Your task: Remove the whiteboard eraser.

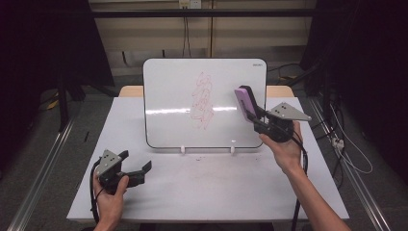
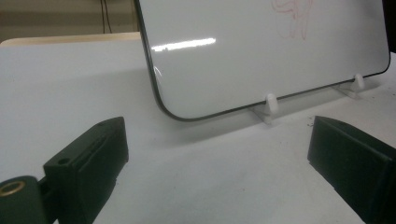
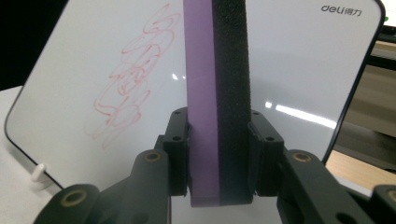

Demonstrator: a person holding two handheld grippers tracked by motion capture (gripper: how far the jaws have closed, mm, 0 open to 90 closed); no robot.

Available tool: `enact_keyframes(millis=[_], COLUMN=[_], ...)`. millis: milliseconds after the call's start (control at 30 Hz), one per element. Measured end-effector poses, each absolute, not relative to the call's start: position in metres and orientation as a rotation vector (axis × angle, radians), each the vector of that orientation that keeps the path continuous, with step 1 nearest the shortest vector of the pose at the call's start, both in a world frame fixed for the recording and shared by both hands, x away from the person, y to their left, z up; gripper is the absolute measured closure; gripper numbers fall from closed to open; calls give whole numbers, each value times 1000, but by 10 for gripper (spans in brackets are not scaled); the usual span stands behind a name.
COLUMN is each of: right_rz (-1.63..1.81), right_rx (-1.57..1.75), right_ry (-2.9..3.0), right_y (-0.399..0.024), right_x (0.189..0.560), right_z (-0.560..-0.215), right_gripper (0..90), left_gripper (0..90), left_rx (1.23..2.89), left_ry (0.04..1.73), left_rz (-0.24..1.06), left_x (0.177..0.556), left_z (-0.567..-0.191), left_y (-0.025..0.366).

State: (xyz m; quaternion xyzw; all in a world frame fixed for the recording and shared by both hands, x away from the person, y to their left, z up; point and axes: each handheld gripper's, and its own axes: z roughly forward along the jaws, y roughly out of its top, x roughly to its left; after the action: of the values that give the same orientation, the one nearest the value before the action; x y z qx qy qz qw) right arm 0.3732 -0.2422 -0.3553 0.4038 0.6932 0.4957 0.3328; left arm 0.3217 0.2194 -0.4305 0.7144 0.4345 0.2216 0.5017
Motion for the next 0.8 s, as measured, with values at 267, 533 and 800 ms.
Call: enact_keyframes(millis=[267, 533, 800], right_rz=[1375, 1438, 1498], right_rx=[1048, 1017, 1023], right_ry=[1835, 1872, 1897], right_y=[-233, -220, -208], right_x=[360, 342, 334], right_z=[-368, -382, -394], right_gripper=[655, 654, 655], left_gripper=[48, 47, 41], left_rx=[1720, 1708, 1720], left_ry=[1029, 994, 942], left_rz=[558, 573, 563], left_x=[320, 319, 324], left_z=[-425, -417, -413], left_y=[214, 205, 185])
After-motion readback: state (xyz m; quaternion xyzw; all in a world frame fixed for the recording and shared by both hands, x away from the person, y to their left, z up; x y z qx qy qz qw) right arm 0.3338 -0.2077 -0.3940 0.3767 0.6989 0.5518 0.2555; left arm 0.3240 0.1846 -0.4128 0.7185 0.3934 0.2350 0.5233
